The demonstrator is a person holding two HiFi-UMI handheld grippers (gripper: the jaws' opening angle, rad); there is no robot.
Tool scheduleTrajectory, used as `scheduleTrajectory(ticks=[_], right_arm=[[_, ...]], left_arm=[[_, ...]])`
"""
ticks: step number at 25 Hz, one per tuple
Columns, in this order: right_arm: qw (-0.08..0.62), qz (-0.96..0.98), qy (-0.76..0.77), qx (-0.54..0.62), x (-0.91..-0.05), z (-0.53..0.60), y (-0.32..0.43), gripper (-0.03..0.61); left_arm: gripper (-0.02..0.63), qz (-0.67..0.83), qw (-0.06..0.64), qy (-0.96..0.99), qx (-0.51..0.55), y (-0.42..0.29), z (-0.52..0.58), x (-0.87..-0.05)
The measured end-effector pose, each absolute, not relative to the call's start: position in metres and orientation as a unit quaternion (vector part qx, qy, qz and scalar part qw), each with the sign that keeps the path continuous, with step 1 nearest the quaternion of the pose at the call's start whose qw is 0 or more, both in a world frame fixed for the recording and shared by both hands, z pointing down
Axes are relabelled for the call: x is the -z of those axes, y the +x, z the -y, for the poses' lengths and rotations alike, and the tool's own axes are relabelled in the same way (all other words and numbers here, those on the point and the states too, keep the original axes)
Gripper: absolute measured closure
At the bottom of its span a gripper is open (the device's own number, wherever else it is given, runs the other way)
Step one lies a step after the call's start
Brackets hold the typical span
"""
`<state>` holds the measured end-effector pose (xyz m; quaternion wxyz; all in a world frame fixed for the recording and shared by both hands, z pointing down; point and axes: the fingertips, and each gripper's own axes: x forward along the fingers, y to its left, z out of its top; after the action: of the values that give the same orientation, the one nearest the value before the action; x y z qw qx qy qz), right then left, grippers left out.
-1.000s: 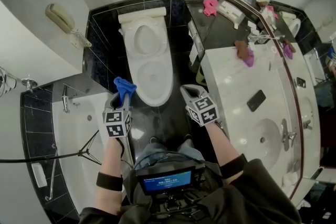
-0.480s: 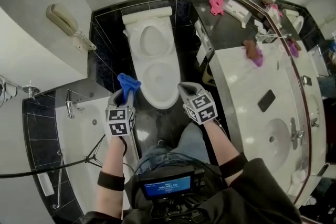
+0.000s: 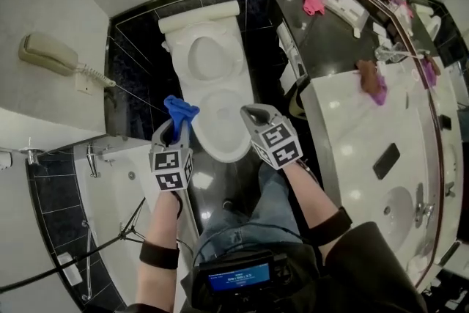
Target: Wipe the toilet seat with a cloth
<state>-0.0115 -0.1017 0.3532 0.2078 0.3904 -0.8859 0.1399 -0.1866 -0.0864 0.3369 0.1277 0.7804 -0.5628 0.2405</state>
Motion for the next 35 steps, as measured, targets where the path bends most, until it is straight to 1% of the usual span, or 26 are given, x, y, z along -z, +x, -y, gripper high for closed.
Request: scheduleTrajectory(ticks=[8,15,18,27,35], right_arm=[[0.213,0.894,0.364,-0.155,-0.411,0.215,0.001,0.563],[0.214,0.897,0.353,-0.156,-0.464,0.293,0.001,0.563],[0.215,0.900,0.347,-0.151,-0.479,0.317,-0.003,0.561],[0.216,0.907,0.328,-0.150,-0.513,0.353,-0.007,0.562],[0.213,0.902,0.336,-0.165,-0.542,0.362,0.021,0.563]], left_arm=[[0.537,0.571,0.124,0.775,-0.242,-0.140,0.224,-0.401],[0.537,0.581,0.119,0.765,-0.251,-0.131,0.326,-0.450],[0.537,0.589,0.105,0.758,-0.258,-0.136,0.364,-0.468],[0.537,0.603,0.074,0.746,-0.273,-0.135,0.450,-0.494],[0.541,0.626,0.052,0.728,-0.275,-0.132,0.486,-0.511]])
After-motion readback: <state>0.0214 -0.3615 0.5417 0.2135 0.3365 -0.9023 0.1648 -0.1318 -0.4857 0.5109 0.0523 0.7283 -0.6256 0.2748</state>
